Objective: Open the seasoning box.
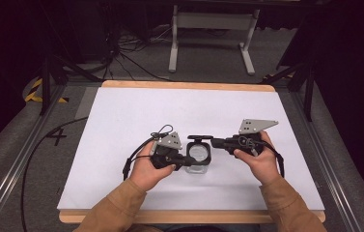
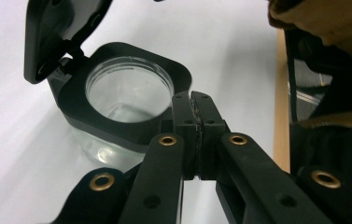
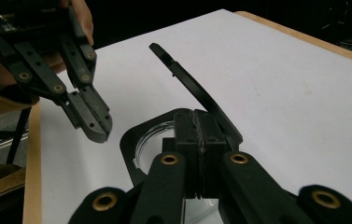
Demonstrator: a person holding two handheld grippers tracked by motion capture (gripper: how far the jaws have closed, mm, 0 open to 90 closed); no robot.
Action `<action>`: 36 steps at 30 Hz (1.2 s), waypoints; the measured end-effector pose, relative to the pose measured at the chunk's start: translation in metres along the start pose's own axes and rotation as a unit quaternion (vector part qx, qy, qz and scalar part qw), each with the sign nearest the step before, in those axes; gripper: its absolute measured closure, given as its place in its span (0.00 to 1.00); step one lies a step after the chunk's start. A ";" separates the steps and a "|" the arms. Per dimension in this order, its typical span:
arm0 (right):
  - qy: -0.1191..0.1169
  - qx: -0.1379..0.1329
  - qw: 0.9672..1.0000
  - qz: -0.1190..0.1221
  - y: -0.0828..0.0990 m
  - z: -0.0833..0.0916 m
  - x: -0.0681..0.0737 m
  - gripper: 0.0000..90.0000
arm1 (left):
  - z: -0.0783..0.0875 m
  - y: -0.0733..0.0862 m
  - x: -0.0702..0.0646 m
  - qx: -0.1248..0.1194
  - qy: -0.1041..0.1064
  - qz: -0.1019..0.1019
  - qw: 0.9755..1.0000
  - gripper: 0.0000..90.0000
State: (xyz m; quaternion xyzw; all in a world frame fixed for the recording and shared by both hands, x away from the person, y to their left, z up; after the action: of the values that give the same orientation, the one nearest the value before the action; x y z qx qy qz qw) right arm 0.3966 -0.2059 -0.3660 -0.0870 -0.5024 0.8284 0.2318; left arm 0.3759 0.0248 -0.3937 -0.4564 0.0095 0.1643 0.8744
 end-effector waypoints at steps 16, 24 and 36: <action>0.016 -0.013 1.000 0.008 -0.003 -0.002 -0.001 1.00 | -0.009 0.005 0.003 -0.020 -0.036 0.031 0.999 1.00; 0.037 -0.027 0.999 0.015 -0.007 -0.004 -0.005 1.00 | -0.009 0.005 0.001 -0.021 -0.042 0.031 0.998 1.00; 0.066 -0.041 0.997 0.015 -0.008 -0.014 -0.016 1.00 | -0.009 0.006 0.001 -0.019 -0.047 0.023 0.998 1.00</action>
State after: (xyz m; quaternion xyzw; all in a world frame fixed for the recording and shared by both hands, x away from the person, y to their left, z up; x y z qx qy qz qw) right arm 0.4180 -0.1991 -0.3675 -0.1588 -0.5180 0.8031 0.2480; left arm 0.3762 0.0208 -0.4033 -0.4648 -0.0238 0.2060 0.8608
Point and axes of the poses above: each handheld gripper's, and its own axes: z roughly backward along the jaws, y roughly out of its underside, x roughly to its left, the point moved 3 cm from there along -z, roughly forward along the jaws, and after that the axes turned 1 degree about x, right-handed, at the moved point
